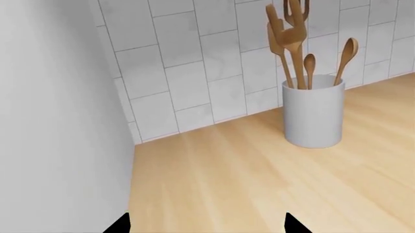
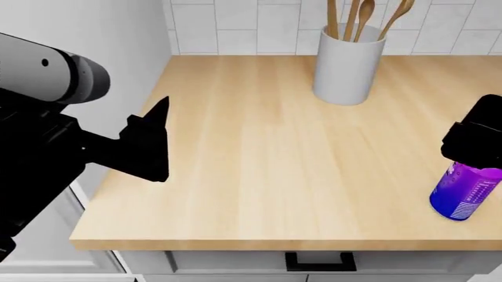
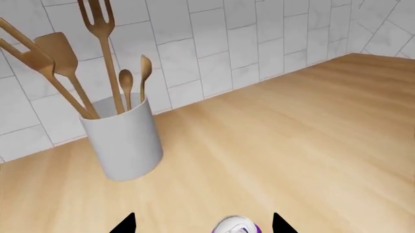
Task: Move the drinks to the dining counter.
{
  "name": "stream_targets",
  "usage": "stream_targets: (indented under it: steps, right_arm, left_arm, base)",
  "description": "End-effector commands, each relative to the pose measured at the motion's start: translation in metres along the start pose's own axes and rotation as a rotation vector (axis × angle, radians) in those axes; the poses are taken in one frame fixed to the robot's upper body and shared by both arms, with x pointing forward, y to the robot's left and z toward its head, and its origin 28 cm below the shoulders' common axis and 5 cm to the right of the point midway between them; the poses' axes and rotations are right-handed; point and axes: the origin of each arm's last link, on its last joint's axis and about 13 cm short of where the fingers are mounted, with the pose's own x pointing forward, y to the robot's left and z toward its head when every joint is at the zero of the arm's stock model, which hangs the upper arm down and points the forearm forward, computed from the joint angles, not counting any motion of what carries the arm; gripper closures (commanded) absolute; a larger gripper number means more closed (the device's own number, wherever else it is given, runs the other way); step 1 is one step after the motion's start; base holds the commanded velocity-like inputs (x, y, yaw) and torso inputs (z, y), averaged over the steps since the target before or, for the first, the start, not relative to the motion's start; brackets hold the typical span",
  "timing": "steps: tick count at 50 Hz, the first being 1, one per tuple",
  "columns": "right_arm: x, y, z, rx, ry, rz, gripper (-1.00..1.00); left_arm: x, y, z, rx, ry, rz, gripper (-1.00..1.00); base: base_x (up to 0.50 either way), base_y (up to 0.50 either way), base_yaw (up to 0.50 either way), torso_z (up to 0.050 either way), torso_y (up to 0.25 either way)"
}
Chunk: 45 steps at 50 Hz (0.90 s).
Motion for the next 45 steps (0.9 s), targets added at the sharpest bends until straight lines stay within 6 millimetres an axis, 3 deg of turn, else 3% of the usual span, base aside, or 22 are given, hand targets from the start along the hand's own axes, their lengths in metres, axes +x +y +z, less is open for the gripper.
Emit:
stream_targets:
  steps: [1,18,24,45]
  right_arm:
    - [-0.009,-0.006,-0.008,-0.012,0.03,0.017,-1.0]
    - [-0.01,-0.008,-0.012,-0.027,0.054,0.01,-1.0]
    - [0.008,-0.006,-0.028,-0.072,0.098,-0.057,-1.0]
    - [0.016,0.004,-0.044,-0.124,0.161,-0.066,-1.0]
  left_arm:
    - [0.001,0.0,-0.001,-0.001,0.003,0.0,-1.0]
    - [0.001,0.0,-0.001,-0.002,0.004,0.001,-1.0]
    - [0.0,0.0,0.0,-0.003,0.0,0.005,-1.0]
    - [-0.001,0.0,0.0,0.0,0.0,0.008,-1.0]
  base:
    - [0.0,0.0,0.0,0.0,0.0]
    - [0.0,0.0,0.0,0.0,0.0]
    - [0.0,0.0,0.0,0.0,0.0]
    - [0.0,0.0,0.0,0.0,0.0]
